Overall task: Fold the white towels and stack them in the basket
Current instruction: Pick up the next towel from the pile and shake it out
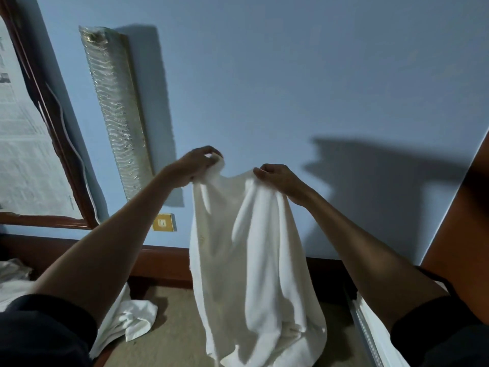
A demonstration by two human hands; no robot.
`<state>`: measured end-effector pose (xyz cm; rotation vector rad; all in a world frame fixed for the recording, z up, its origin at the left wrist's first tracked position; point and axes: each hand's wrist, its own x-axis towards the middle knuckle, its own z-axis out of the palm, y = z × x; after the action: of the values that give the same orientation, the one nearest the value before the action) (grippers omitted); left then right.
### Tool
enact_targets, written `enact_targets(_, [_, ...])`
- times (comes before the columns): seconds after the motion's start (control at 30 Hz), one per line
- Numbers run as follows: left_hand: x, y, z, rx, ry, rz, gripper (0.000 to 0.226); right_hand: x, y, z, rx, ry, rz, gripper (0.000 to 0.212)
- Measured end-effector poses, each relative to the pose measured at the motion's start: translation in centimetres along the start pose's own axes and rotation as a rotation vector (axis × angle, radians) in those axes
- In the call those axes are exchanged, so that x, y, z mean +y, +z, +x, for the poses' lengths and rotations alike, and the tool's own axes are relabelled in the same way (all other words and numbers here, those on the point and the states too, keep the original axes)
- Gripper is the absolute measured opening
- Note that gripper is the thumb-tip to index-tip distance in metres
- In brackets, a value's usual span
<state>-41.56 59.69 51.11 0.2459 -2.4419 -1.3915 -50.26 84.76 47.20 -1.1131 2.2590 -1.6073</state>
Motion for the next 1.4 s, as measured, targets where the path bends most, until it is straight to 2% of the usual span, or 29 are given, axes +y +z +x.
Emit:
enact_targets(0.07, [1.1,1.8,-0.7,-0.223,0.022,-0.009,0.015,-1.1,0.4,0.1,-0.012,-0.001,0.029,0.033])
enact_targets(0.17, [2.1,3.7,-1.4,-0.552,-0.025,-0.01,0.035,-1.9,0.2,0.4,0.013,0.02,0.063,0.032])
enact_targets(0.23, [2.4,3.9,-1.8,-0.593,-0.017,0.012,0.038,-1.6,-0.6,-0.1,0.023,0.03,0.083,0.033])
enact_targets(0.33, [2.5,3.1,-1.2,-0.472,0.038,-0.061,0.04,-0.5,-1.4,-1.1,-0.052,0.061,0.087,0.037])
enact_targets(0.4, [3.1,2.3,-0.7,-0.351,0.077,-0.155,0.032,0.3,-1.2,-1.3,-0.087,0.07,0.097,0.059])
enact_targets(0.47, [3.3,1.6,0.1,-0.095,0.07,-0.266,0.024,0.6,-1.2,-1.6,-0.059,0.075,0.087,0.077])
enact_targets(0.57, [1.6,-0.4,2.1,0.363,-0.021,-0.305,0.03,1.9,-2.3,-1.9,0.007,0.08,0.023,0.07])
enact_targets(0.63, [0.1,-1.6,2.6,0.478,-0.048,-0.165,0.031,2.4,-2.9,-2.0,0.048,0.096,-0.011,0.067])
enact_targets(0.7, [-0.8,-1.7,2.2,0.37,-0.034,0.099,0.021,2.6,-2.9,-1.4,0.096,0.114,0.027,0.089])
enact_targets(0.73, [-0.9,-1.3,1.7,0.26,-0.021,0.181,0.017,2.2,-2.7,-1.1,0.108,0.122,0.034,0.09])
enact_targets(0.8, [-0.5,0.1,0.5,-0.007,0.025,0.214,0.035,0.8,-1.7,-0.8,0.082,0.102,0.014,0.061])
enact_targets(0.87, [0.6,2.0,-0.6,-0.309,0.074,0.248,0.059,-0.6,-0.6,-0.3,0.036,0.085,-0.002,0.052])
enact_targets(0.9, [0.9,3.0,-1.0,-0.435,0.064,0.247,0.058,-1.1,0.0,-0.1,0.013,0.073,-0.007,0.056])
enact_targets(0.93, [1.2,3.9,-1.4,-0.531,0.036,0.248,0.048,-1.6,0.4,0.0,-0.004,0.063,-0.01,0.062])
enact_targets(0.97, [1.4,4.4,-1.6,-0.589,0.004,0.236,0.037,-2.0,0.6,0.1,-0.014,0.062,-0.01,0.064])
enact_targets(1.03, [1.7,4.4,-1.9,-0.632,-0.041,0.127,0.032,-2.2,0.1,-0.3,-0.023,0.077,-0.013,0.059])
enact_targets(1.1, [1.8,3.4,-1.6,-0.588,-0.045,0.008,0.041,-2.0,-0.8,-0.9,-0.028,0.101,-0.017,0.051])
enact_targets(1.2, [2.5,2.3,-1.0,-0.426,0.018,-0.142,0.05,-1.7,-1.3,-1.3,-0.025,0.087,0.034,0.046])
enact_targets(1.4, [3.7,1.7,-0.1,0.081,0.09,-0.428,0.042,-1.5,-0.9,-1.8,-0.032,0.102,0.133,0.039])
